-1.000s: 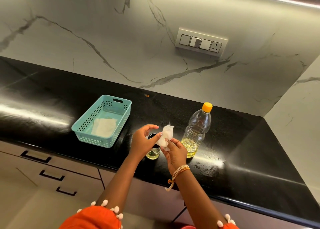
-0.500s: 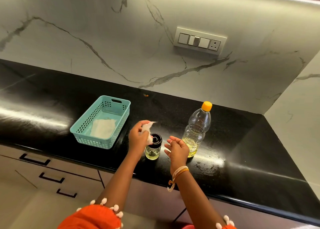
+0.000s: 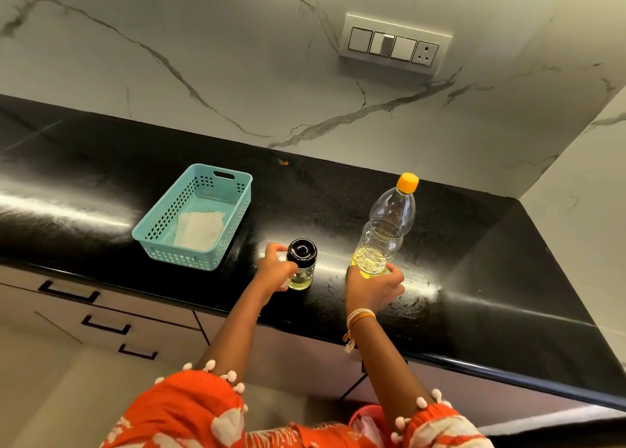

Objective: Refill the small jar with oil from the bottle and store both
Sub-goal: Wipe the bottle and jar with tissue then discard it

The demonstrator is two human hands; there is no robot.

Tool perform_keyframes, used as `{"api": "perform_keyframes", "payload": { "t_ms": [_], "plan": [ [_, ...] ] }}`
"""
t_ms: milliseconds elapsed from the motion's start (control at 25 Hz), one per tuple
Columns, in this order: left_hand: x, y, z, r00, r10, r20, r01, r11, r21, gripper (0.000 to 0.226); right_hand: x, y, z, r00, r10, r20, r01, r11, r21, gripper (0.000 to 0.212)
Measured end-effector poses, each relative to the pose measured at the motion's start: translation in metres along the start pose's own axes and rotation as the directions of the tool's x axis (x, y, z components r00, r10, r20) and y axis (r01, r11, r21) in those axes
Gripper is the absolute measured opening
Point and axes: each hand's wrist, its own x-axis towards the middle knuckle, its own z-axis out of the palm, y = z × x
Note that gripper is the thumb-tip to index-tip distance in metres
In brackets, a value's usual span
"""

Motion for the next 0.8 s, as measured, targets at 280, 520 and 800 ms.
{"api": "perform_keyframes", "payload": {
  "t_ms": [280, 520, 800],
  "plan": [
    [-0.002, -0.016, 0.018, 0.954, 0.258, -0.155, -0.218, 0.948, 0.232, 0.079, 0.031, 0.008, -0.002, 0.979, -0.100, 0.179, 0.117, 0.990, -0.085, 0.105],
    [0.005, -0.022, 0.028, 0.894, 0.377, -0.241, -0.302, 0.906, 0.295, 0.053, 0.049, 0.018, 0.003, 0.969, -0.119, 0.217, 0.132, 0.990, -0.045, 0.096],
    [0.036, -0.001, 0.040, 0.898, 0.375, -0.230, -0.306, 0.908, 0.285, 0.049, 0.057, 0.003, 0.013, 0.965, -0.192, 0.179, 0.200, 0.979, -0.032, 0.059]
  ]
}}
